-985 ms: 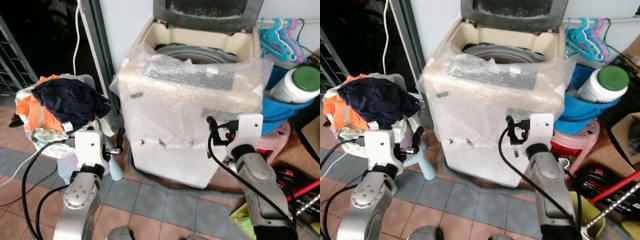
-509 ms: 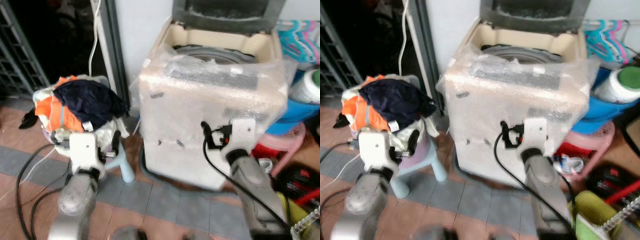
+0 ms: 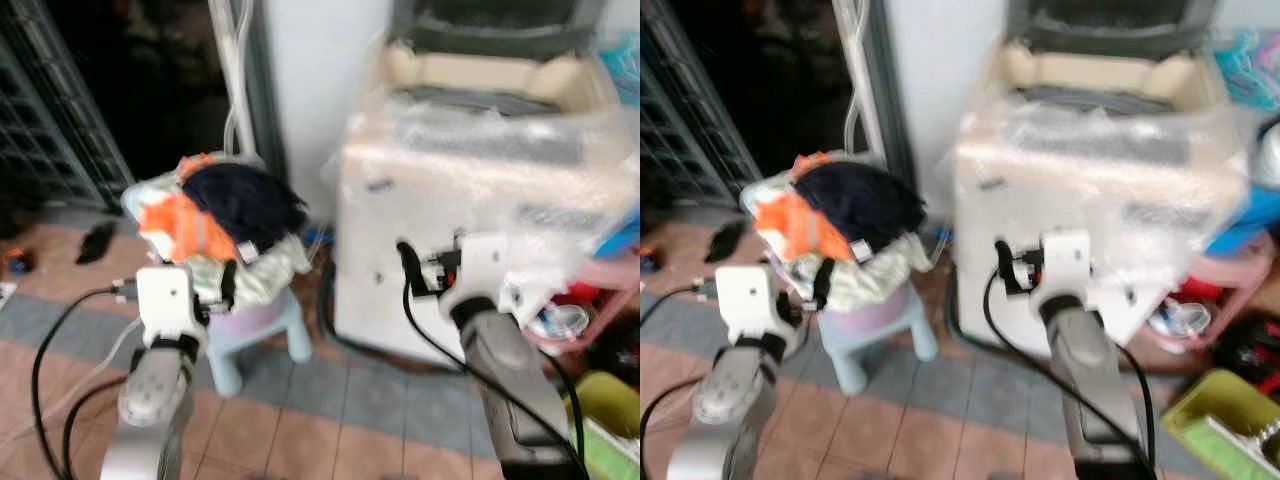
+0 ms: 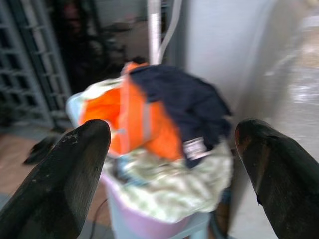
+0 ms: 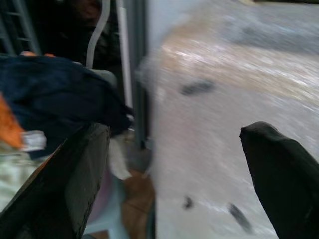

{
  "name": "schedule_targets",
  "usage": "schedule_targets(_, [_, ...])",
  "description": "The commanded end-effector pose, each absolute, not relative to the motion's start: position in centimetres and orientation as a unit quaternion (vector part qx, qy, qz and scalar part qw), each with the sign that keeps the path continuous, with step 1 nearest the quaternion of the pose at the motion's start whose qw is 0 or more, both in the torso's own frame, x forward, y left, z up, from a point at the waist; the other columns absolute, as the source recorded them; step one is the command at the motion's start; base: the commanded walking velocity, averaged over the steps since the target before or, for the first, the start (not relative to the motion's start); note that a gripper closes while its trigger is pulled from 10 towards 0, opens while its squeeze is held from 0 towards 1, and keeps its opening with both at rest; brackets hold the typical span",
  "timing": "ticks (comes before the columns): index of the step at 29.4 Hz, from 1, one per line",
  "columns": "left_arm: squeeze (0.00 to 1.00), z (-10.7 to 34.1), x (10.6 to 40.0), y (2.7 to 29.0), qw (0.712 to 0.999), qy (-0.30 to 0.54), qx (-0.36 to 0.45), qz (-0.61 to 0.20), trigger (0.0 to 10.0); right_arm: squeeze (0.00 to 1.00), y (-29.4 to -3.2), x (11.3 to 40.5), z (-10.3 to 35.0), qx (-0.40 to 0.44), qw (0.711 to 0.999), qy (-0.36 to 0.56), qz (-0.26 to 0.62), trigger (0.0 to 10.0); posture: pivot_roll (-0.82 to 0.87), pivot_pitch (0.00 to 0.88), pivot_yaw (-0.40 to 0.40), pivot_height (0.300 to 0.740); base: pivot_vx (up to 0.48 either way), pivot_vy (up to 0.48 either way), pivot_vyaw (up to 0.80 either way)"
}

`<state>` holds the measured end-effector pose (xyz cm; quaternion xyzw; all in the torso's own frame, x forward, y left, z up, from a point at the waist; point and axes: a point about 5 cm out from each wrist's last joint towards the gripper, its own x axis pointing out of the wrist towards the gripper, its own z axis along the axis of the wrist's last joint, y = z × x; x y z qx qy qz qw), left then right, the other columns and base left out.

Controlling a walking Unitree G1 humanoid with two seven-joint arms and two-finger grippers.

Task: Clothes washing

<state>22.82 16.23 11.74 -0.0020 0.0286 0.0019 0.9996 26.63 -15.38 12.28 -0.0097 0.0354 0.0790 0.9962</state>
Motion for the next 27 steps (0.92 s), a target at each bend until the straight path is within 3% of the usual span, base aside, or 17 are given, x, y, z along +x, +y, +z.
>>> schedule_targets(1, [0.00,11.8,22.9,16.4,1.000,0.027,-0.005,0.008,10.0,0.00,-15.4,26.9,12.8,-0.015,0.996,0.023,0.081,10.0,-0.01,0.000,0.016,0.740,0.000,0.000,0.00])
schedule_targets(11, [0.00,11.6,23.1,16.1,1.000,0.026,-0.009,0.006,10.0,0.00,-15.1,27.5,13.0,-0.022,0.995,0.015,0.099,10.0,-0.01,0.000,0.016,0.740,0.339,0.000,0.70])
schedule_targets(22, [0.00,11.6,23.2,15.9,1.000,0.025,-0.012,0.005,10.0,0.00,-14.5,27.9,13.1,-0.042,0.992,0.007,0.122,10.0,-0.01,0.000,0.012,0.740,0.478,0.000,0.00])
schedule_targets(27, [0.00,11.5,23.2,16.1,1.000,0.025,-0.012,0.009,10.0,0.00,-14.3,28.0,13.0,-0.066,0.989,0.005,0.134,10.0,-0.01,0.000,0.010,0.740,0.480,0.000,0.73])
